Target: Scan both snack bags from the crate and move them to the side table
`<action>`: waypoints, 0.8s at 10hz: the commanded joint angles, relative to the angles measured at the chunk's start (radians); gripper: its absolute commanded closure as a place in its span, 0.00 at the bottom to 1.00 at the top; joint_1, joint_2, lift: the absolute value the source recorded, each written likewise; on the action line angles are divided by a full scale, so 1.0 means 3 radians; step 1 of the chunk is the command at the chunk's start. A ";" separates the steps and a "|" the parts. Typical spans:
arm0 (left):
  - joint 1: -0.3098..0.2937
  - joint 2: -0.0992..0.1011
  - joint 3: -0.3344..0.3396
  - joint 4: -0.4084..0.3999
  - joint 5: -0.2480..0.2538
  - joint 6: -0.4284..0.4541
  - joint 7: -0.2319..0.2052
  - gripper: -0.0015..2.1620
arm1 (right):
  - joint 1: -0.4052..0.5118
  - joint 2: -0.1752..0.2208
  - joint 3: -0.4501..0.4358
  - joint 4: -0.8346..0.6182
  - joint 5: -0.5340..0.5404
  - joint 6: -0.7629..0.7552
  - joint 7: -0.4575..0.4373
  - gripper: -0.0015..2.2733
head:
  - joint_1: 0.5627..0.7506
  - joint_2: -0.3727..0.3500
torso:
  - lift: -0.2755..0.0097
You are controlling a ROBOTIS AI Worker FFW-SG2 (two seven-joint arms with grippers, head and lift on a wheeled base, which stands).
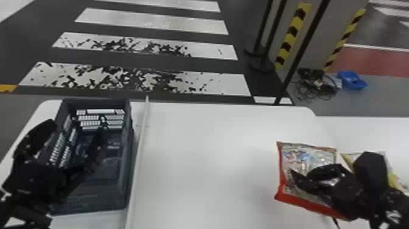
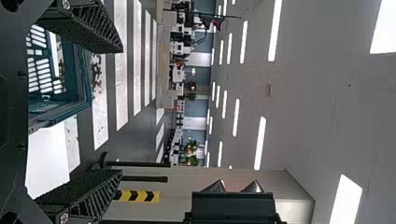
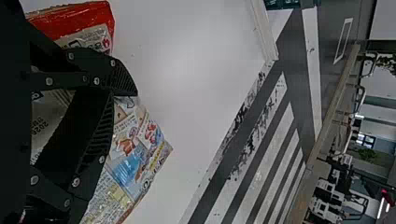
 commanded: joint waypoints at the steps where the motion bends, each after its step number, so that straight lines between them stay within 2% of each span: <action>1: -0.0009 0.0000 -0.0011 0.0013 -0.0008 0.0002 0.0001 0.04 | -0.0054 -0.0046 -0.0140 0.0166 -0.0001 -0.0160 -0.0008 0.99 | 0.70 0.27 | 0.63; 4: -0.0019 -0.0025 -0.0011 0.0111 -0.0039 0.0012 -0.0004 0.04 | -0.0371 -0.0240 -0.0386 0.0820 -0.0195 -0.0518 0.0079 0.99 | 0.70 0.17 | 0.63; 6: -0.0039 -0.0077 -0.0026 0.0172 -0.0085 0.0002 -0.0004 0.04 | -0.0668 -0.0399 -0.0340 0.1347 -0.0216 -0.0692 0.0125 0.99 | 0.70 0.09 | 0.63; 8: -0.0049 -0.0117 -0.0031 0.0192 -0.0105 0.0002 -0.0004 0.04 | -0.1092 -0.0516 -0.0115 0.1966 -0.0211 -0.0835 0.0151 0.99 | 0.70 0.03 | 0.63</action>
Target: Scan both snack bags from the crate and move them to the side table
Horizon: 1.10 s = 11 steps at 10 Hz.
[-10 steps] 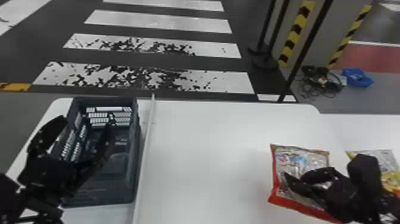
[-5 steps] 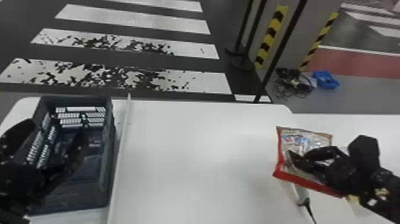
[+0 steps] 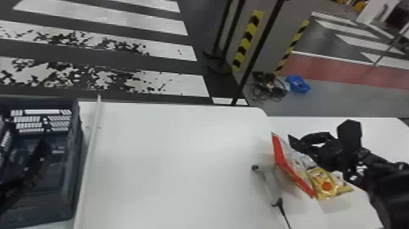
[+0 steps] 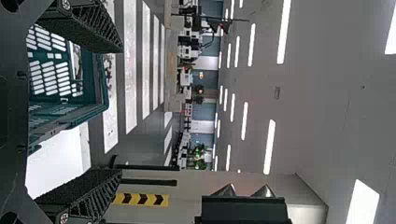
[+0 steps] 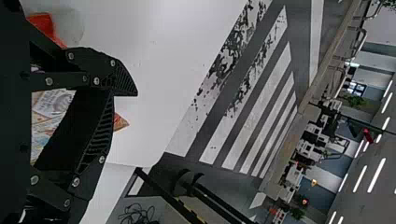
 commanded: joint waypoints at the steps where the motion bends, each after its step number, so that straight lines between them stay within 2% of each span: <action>1: -0.0001 -0.0020 0.0002 0.0028 -0.0011 -0.0011 0.0005 0.04 | -0.0231 -0.0061 0.0159 0.0400 -0.0008 -0.0186 0.0006 0.99 | 0.70 0.03 | 0.63; 3: -0.0037 -0.0051 -0.0003 0.0075 -0.0031 -0.0001 0.0000 0.04 | -0.0206 -0.0041 0.0180 0.0411 -0.0141 -0.0237 0.0006 0.99 | 0.70 0.03 | 0.63; 4: -0.0057 -0.0056 -0.0013 0.0100 -0.0031 -0.0011 0.0000 0.04 | -0.0129 0.0051 0.0052 0.0314 -0.0274 -0.0074 -0.0004 0.99 | 0.70 0.03 | 0.63; 5: -0.0083 -0.0056 -0.0028 0.0141 -0.0031 -0.0011 0.0000 0.04 | -0.0093 0.0195 -0.0086 0.0252 -0.0299 0.0008 -0.0045 0.89 | 0.70 0.03 | 0.63; 6: -0.0103 -0.0051 -0.0033 0.0182 -0.0031 -0.0011 0.0000 0.04 | -0.0057 0.0353 -0.0209 0.0206 -0.0335 -0.0012 -0.0132 0.23 | 0.70 0.03 | 0.63; 7: -0.0114 -0.0035 -0.0044 0.0192 -0.0026 -0.0011 0.0005 0.04 | -0.0052 0.0445 -0.0270 0.0206 -0.0376 -0.0033 -0.0204 0.00 | 0.70 0.03 | 0.63; 11: -0.0195 0.0047 -0.0054 0.0253 0.0050 -0.0052 0.0015 0.04 | -0.0313 0.0757 -0.0291 0.0406 -0.0489 0.0223 -0.0372 0.02 | 0.70 0.03 | 0.63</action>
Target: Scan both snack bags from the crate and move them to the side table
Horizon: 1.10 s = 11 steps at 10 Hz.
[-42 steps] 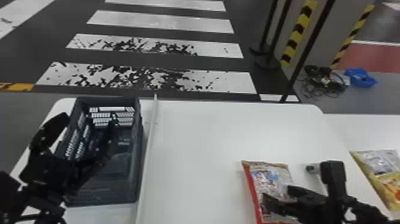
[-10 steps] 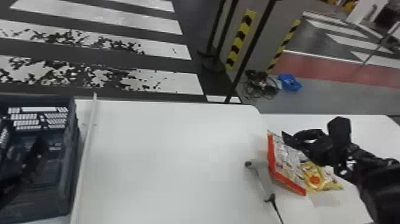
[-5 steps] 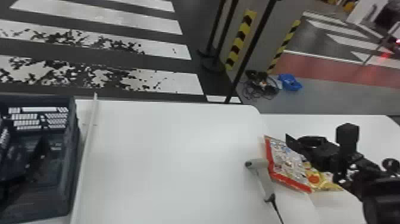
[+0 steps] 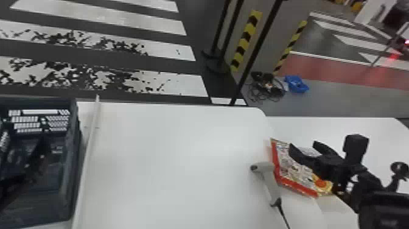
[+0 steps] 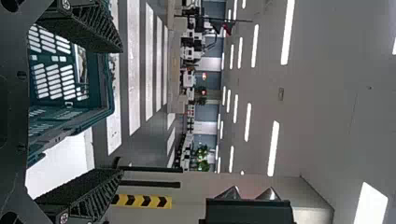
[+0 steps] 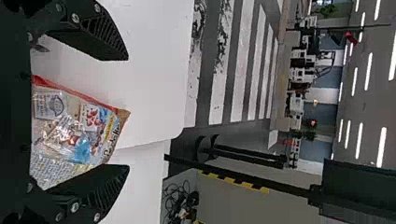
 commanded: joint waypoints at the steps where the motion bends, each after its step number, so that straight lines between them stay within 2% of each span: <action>1: -0.0043 0.0046 -0.0011 0.0065 0.0055 -0.0071 0.0006 0.04 | -0.0107 0.0144 -0.0006 0.0075 -0.0027 0.0100 -0.0052 0.02 | 0.70 0.03 | 0.63; 3: -0.0110 0.0081 -0.0057 0.0137 0.0111 -0.0142 0.0016 0.04 | -0.0230 0.0282 -0.0042 0.0136 -0.0052 0.0212 -0.0134 0.02 | 0.70 0.03 | 0.63; 6: -0.0156 0.0086 -0.0088 0.0142 0.0111 -0.0132 0.0022 0.04 | -0.0424 0.0492 -0.0113 0.0208 -0.0165 0.0253 -0.0415 0.02 | 0.70 0.03 | 0.63; 8: -0.0156 0.0086 -0.0123 0.0168 0.0101 -0.0132 0.0022 0.04 | -0.0588 0.0579 -0.0154 0.0341 -0.0191 0.0274 -0.0548 0.02 | 0.70 0.03 | 0.63; 10: -0.0156 0.0086 -0.0134 0.0260 0.0091 -0.0193 0.0027 0.04 | -0.0772 0.0610 -0.0108 0.0612 -0.0093 0.0192 -0.0573 0.02 | 0.70 0.03 | 0.63; 11: -0.0176 0.0107 -0.0134 0.0321 0.0111 -0.0224 0.0027 0.04 | -0.0859 0.0610 -0.0072 0.0780 -0.0017 0.0079 -0.0619 0.02 | 0.70 0.03 | 0.63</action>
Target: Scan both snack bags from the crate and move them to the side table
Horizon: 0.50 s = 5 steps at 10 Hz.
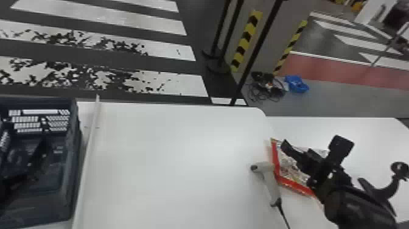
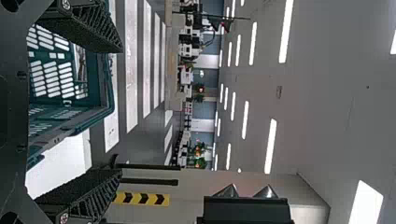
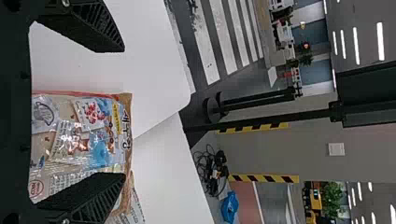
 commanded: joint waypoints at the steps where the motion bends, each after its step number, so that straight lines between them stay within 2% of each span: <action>1: -0.0032 0.0041 -0.0001 0.0079 0.0042 -0.0026 0.0005 0.04 | -0.0116 0.0001 0.0054 0.0254 0.0087 -0.0182 -0.0062 0.02 | 0.70 0.03 | 0.63; 5: -0.0129 0.0133 -0.0036 0.0212 0.0160 -0.0169 0.0005 0.04 | -0.0233 0.0001 0.0080 0.0612 0.0205 -0.0427 -0.0113 0.02 | 0.70 0.03 | 0.63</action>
